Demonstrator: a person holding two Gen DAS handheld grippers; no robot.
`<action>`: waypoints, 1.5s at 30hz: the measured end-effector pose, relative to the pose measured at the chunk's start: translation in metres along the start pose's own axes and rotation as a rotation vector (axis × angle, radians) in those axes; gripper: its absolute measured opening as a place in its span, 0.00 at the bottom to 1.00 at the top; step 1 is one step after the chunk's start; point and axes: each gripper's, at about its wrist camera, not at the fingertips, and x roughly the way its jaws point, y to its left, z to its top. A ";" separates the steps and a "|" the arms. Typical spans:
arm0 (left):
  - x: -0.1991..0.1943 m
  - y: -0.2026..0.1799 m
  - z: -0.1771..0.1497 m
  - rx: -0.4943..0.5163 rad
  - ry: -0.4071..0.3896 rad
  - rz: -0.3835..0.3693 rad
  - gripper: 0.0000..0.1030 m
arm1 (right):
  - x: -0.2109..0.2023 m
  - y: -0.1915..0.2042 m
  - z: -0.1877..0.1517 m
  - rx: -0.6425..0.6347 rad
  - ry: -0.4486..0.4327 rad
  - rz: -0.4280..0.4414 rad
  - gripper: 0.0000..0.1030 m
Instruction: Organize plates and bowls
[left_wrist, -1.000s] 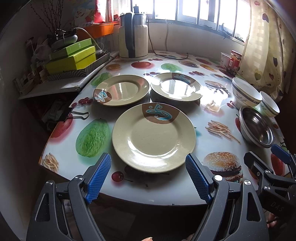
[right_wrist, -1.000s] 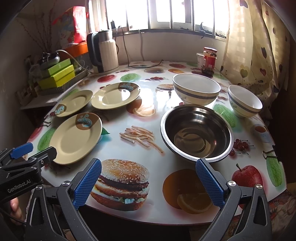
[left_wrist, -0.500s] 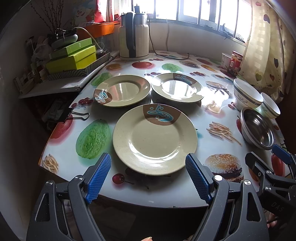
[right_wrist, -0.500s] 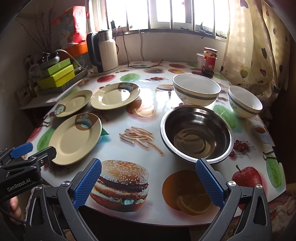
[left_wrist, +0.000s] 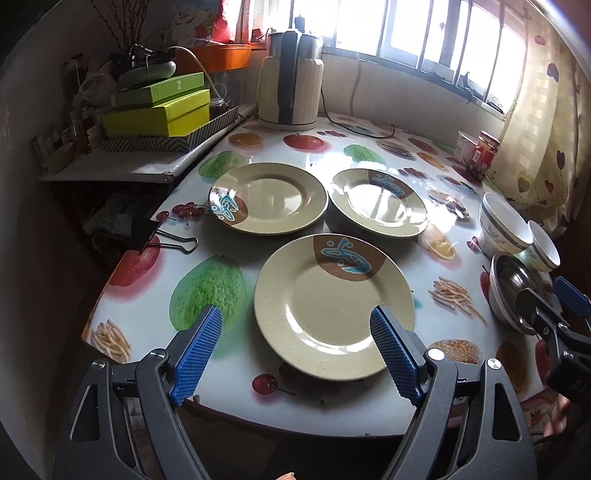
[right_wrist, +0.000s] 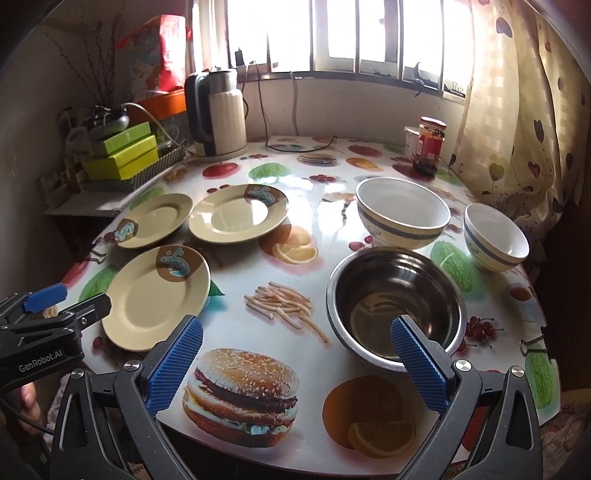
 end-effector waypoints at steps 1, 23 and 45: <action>0.000 0.008 0.004 -0.018 -0.005 0.002 0.81 | -0.001 0.001 0.007 -0.010 -0.011 0.007 1.00; 0.054 0.104 0.075 -0.253 0.057 -0.026 0.75 | 0.090 0.077 0.160 -0.137 0.028 0.354 0.97; 0.123 0.114 0.087 -0.351 0.161 -0.068 0.55 | 0.239 0.122 0.173 -0.201 0.353 0.486 0.53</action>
